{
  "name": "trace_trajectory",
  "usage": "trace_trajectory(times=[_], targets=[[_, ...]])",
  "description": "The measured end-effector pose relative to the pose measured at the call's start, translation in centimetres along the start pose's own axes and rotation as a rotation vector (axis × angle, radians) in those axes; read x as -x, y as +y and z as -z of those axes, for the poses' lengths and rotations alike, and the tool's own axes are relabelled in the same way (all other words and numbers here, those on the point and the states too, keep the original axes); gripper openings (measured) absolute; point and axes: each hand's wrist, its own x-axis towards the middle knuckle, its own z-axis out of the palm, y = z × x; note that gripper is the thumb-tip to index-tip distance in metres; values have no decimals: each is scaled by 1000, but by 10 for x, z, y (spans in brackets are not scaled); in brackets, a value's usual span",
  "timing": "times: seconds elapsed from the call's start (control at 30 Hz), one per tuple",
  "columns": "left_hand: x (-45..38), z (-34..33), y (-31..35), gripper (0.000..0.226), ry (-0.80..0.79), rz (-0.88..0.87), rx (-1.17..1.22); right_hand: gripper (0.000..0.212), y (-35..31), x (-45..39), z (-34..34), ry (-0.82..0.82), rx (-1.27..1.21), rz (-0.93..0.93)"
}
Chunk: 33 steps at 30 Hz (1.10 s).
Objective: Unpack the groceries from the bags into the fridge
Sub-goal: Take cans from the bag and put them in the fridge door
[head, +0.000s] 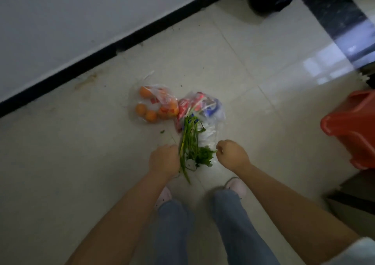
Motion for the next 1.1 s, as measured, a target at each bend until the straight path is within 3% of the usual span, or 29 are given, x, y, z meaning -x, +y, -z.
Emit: trace_trajectory(times=[0.13,0.37,0.5,0.57,0.67,0.77,0.83,0.97,1.1], targets=[[-102,-85,-16,32,35,95,91,32,28,-109,-65,-44,164,106],[-237,-164,-26,24,119,141,65,33,66,-229,-140,-52,554,361],[-311,-184,-37,26,263,27,-56,45,82,-300,-174,273,603,637],[-339,-190,-46,26,340,10,17,57,84,-327,-183,407,590,699],[-352,-196,-53,28,404,53,302,74,87,-344,-190,544,533,733],[-345,-194,-60,41,366,105,490,86,94,-340,-197,599,514,740],[-341,-193,-64,43,319,68,432,98,96,-336,-201,600,525,753],[-346,-190,-71,25,332,-49,281,109,84,-337,-206,518,615,767],[-348,-186,-72,16,329,-124,296,92,74,-342,-207,429,792,784]])
